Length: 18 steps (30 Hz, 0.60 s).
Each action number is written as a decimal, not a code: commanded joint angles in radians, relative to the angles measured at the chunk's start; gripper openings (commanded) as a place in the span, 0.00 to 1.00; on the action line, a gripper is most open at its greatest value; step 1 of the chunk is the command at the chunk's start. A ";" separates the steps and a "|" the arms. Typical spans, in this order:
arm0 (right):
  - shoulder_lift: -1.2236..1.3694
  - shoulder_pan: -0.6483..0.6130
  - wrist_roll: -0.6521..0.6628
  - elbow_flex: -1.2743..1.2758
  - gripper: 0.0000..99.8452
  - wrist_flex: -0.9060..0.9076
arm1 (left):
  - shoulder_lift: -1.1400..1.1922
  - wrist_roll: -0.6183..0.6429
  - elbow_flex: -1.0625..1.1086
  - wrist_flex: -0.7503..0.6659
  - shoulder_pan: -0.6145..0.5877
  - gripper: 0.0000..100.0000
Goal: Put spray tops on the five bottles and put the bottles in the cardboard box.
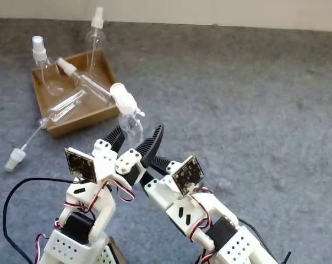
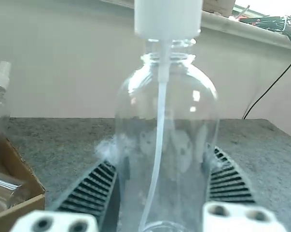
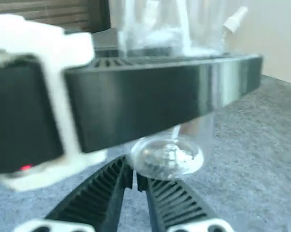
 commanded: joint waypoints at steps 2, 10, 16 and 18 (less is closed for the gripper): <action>-0.012 0.105 -0.008 0.068 0.01 -0.030 | -0.012 -0.018 0.019 0.003 0.033 0.12; -0.012 0.180 -0.008 0.073 0.01 -0.030 | -0.012 -0.018 0.018 0.003 0.033 0.12; -0.012 0.180 -0.008 0.073 0.01 -0.031 | -0.013 -0.017 0.019 0.003 0.041 0.12; -0.012 0.185 -0.008 0.073 0.01 -0.031 | -0.013 -0.017 0.019 0.003 0.041 0.12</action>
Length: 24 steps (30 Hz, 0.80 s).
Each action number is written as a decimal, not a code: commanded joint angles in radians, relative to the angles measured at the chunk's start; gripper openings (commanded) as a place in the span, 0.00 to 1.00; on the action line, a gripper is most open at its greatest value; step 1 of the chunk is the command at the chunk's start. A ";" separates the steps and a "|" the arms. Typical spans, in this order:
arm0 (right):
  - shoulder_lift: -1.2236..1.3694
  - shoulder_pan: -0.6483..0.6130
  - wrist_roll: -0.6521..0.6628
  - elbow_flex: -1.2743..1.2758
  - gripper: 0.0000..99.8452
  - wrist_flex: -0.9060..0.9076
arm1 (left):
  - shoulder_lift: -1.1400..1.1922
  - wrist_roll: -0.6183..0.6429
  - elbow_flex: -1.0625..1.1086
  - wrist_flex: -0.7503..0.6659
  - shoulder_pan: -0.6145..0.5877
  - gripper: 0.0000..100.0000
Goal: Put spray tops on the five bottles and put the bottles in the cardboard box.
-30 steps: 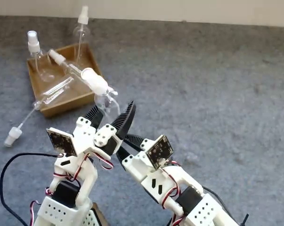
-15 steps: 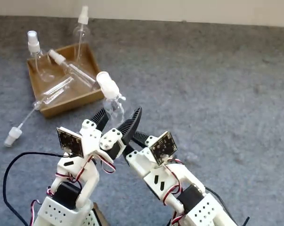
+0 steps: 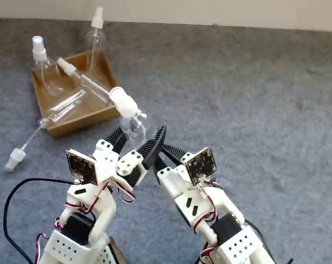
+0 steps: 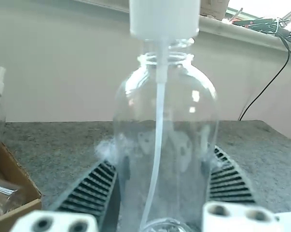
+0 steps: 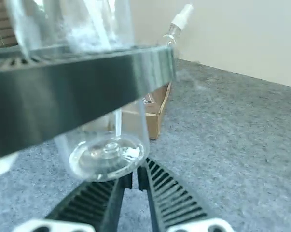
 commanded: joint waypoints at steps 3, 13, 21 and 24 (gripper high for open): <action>-0.013 0.071 -0.011 0.073 0.01 -0.031 | -0.002 -0.012 0.019 0.005 0.022 0.12; -0.013 0.114 -0.011 0.071 0.01 -0.031 | -0.002 -0.014 0.019 0.000 0.015 0.12; -0.013 0.039 -0.011 0.073 0.01 -0.031 | -0.002 -0.014 0.019 -0.095 0.005 0.12; -0.013 -0.005 -0.011 0.073 0.01 -0.031 | -0.002 -0.014 0.019 -0.129 0.004 0.12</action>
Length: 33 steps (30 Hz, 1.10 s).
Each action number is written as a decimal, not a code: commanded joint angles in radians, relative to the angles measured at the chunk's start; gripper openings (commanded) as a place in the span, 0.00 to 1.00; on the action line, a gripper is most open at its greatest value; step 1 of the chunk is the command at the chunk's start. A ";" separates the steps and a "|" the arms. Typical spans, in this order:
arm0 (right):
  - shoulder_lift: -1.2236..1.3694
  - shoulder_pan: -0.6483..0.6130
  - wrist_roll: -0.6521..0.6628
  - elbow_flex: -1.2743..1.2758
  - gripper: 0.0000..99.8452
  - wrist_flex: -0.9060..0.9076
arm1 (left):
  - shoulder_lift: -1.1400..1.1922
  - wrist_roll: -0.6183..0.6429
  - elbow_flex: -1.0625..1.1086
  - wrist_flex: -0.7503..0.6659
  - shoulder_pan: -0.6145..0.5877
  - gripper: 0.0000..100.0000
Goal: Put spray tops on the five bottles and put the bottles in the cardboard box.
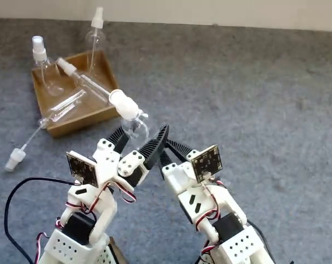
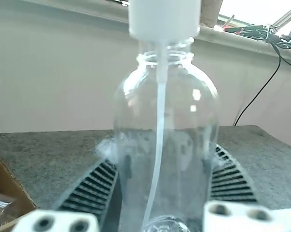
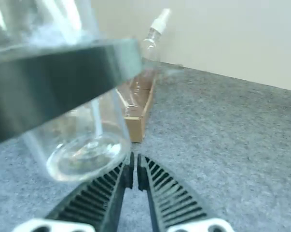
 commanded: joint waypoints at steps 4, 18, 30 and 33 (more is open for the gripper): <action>-0.013 -0.142 -0.008 0.073 0.01 -0.031 | -0.010 -0.008 0.018 -0.087 -0.005 0.12; -0.013 -0.269 -0.008 0.074 0.01 -0.022 | -0.008 -0.078 0.018 0.049 0.005 0.12; -0.013 -0.185 -0.008 0.107 0.01 -0.024 | -0.012 -0.137 0.018 0.143 0.044 0.12; -0.013 -0.136 -0.008 0.107 0.01 -0.024 | -0.012 -0.135 0.013 0.158 0.044 0.12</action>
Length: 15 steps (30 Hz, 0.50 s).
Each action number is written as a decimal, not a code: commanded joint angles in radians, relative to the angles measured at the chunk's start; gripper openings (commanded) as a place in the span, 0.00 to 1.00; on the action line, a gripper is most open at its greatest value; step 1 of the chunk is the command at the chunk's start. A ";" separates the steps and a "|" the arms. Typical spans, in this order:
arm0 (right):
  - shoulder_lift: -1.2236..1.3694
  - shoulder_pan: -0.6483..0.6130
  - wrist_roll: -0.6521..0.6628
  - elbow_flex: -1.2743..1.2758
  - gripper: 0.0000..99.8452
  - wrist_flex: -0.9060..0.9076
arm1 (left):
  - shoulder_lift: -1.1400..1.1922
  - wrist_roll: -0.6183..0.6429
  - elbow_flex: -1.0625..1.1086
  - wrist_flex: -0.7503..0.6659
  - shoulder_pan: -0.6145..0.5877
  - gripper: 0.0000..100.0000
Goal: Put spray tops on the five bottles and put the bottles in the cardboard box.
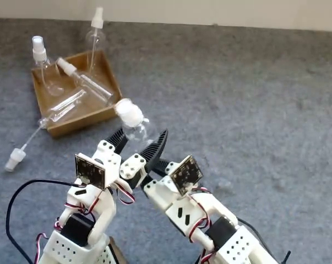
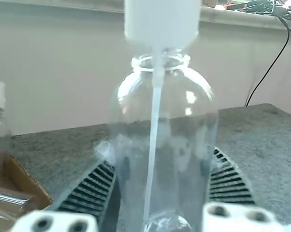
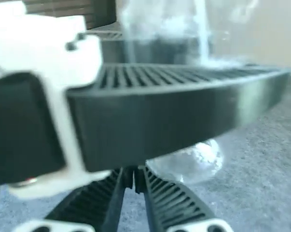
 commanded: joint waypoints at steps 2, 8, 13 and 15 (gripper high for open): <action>-0.015 0.097 -0.006 0.105 0.01 -0.027 | -0.001 -0.011 -0.007 0.098 0.028 0.12; -0.015 0.102 -0.006 0.105 0.01 -0.027 | -0.001 -0.011 -0.097 0.276 0.082 0.12; -0.015 0.102 -0.006 0.105 0.01 -0.027 | -0.001 -0.015 -0.108 0.305 0.084 0.12; -0.015 0.102 -0.006 0.105 0.01 -0.027 | -0.001 -0.015 -0.114 0.305 0.081 0.12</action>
